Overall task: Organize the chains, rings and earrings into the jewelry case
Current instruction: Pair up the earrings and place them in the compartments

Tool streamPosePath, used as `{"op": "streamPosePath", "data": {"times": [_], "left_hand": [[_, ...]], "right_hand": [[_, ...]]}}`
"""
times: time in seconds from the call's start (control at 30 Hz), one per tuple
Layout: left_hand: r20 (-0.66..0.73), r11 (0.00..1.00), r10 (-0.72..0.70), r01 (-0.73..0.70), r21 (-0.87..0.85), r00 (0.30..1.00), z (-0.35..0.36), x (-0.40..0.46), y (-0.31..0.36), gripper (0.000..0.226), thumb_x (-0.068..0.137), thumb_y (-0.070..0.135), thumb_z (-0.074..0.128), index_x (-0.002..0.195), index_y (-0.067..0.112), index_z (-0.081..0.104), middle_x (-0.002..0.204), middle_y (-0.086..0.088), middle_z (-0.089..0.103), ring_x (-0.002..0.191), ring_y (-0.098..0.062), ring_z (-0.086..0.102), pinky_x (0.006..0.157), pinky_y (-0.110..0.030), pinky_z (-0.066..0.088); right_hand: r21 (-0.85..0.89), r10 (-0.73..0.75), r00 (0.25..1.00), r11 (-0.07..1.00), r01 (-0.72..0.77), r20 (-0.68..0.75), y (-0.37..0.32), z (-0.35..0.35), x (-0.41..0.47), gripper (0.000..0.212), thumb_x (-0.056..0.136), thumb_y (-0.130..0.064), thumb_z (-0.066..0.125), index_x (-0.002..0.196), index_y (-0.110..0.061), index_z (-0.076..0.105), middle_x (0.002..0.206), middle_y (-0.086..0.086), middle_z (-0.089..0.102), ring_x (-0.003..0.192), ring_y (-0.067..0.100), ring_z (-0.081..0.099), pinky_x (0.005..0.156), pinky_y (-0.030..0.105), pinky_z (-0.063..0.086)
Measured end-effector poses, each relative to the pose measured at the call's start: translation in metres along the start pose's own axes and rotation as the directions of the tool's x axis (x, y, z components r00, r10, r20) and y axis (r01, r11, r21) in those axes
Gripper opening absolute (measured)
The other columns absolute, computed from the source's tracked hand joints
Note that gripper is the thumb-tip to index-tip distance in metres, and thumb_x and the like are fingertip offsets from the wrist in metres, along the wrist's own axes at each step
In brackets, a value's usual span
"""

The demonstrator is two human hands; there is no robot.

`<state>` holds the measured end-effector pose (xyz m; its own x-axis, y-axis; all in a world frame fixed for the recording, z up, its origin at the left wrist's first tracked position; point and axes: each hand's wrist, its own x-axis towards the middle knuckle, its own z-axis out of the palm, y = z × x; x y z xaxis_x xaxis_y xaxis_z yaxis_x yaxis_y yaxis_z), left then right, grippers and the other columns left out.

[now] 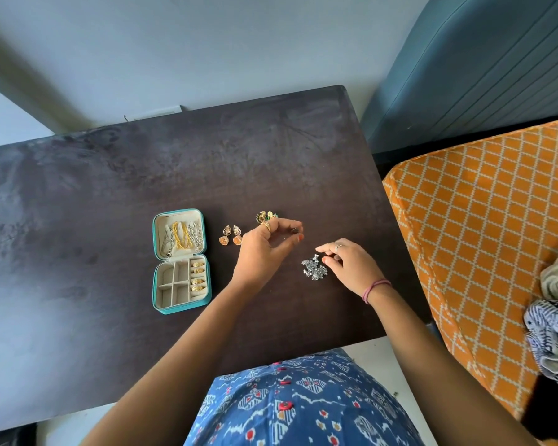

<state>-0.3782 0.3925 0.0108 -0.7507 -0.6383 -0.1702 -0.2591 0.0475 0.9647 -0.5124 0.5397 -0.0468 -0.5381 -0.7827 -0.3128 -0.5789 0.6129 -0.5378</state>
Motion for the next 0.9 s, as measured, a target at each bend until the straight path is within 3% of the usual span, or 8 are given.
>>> {"op": "streamPosePath", "data": {"times": [0.13, 0.27, 0.4, 0.53, 0.7, 0.9], "left_hand": [[-0.014, 0.999, -0.017, 0.018, 0.036, 1.0, 0.001, -0.001, -0.003, 0.026, 0.085, 0.002, 0.068, 0.094, 0.027, 0.067, 0.094, 0.016, 0.071, 0.09, 0.006, 0.066, 0.087, -0.013, 0.048], [-0.029, 0.998, -0.037, 0.038, 0.051, 0.999, 0.002, -0.002, -0.008, 0.024, 0.085, -0.001, 0.066, 0.1, 0.017, 0.068, 0.093, 0.014, 0.071, 0.089, 0.01, 0.065, 0.085, -0.01, 0.048], [-0.051, 0.996, -0.038, 0.043, 0.084, 0.998, 0.001, -0.005, -0.013, 0.024, 0.086, 0.001, 0.065, 0.1, 0.021, 0.068, 0.093, 0.016, 0.07, 0.088, 0.01, 0.064, 0.086, -0.01, 0.047], [-0.067, 0.994, -0.049, 0.055, 0.097, 0.997, 0.001, -0.006, -0.017, 0.026, 0.086, 0.001, 0.065, 0.098, 0.024, 0.067, 0.092, 0.015, 0.07, 0.083, 0.011, 0.063, 0.085, -0.013, 0.049], [-0.064, 0.992, -0.078, 0.084, 0.092, 0.995, 0.003, -0.01, -0.02, 0.028, 0.087, 0.002, 0.064, 0.096, 0.028, 0.066, 0.092, 0.012, 0.071, 0.081, 0.01, 0.063, 0.086, -0.017, 0.051], [-0.055, 0.99, -0.082, 0.088, 0.113, 0.995, 0.003, -0.011, -0.02, 0.023, 0.087, 0.002, 0.064, 0.1, 0.021, 0.068, 0.09, 0.015, 0.07, 0.08, 0.014, 0.062, 0.08, -0.007, 0.047]], "right_hand": [[-0.152, -0.055, 0.998, 0.987, 0.06, 0.037, -0.003, 0.001, 0.009, 0.025, 0.094, -0.035, 0.053, 0.116, -0.032, 0.066, 0.11, -0.004, 0.058, 0.103, 0.016, 0.055, 0.086, 0.037, 0.049], [-0.286, -0.067, 0.998, 0.956, 0.062, -0.01, -0.004, 0.005, 0.014, 0.025, 0.095, -0.038, 0.05, 0.112, -0.031, 0.067, 0.106, -0.003, 0.058, 0.099, 0.019, 0.056, 0.08, 0.037, 0.049], [-0.158, 0.016, 0.991, 0.987, -0.036, -0.13, 0.002, 0.002, 0.012, 0.017, 0.092, -0.027, 0.057, 0.099, -0.021, 0.07, 0.099, 0.003, 0.061, 0.095, 0.025, 0.059, 0.076, 0.039, 0.052], [-0.083, 0.062, 0.991, 0.994, -0.073, -0.119, 0.01, -0.004, 0.009, 0.016, 0.09, -0.02, 0.059, 0.102, -0.017, 0.069, 0.099, 0.005, 0.062, 0.093, 0.025, 0.061, 0.076, 0.039, 0.053], [-0.103, -0.017, 0.991, 0.995, 0.003, -0.134, 0.007, -0.007, 0.009, 0.018, 0.091, -0.022, 0.058, 0.105, -0.022, 0.069, 0.1, 0.001, 0.063, 0.092, 0.023, 0.061, 0.075, 0.041, 0.052], [-0.23, -0.164, 0.982, 0.956, 0.18, 0.09, -0.002, -0.009, 0.023, 0.041, 0.096, -0.008, 0.044, 0.122, -0.035, 0.061, 0.111, -0.004, 0.055, 0.104, 0.019, 0.051, 0.085, 0.038, 0.042]]}}
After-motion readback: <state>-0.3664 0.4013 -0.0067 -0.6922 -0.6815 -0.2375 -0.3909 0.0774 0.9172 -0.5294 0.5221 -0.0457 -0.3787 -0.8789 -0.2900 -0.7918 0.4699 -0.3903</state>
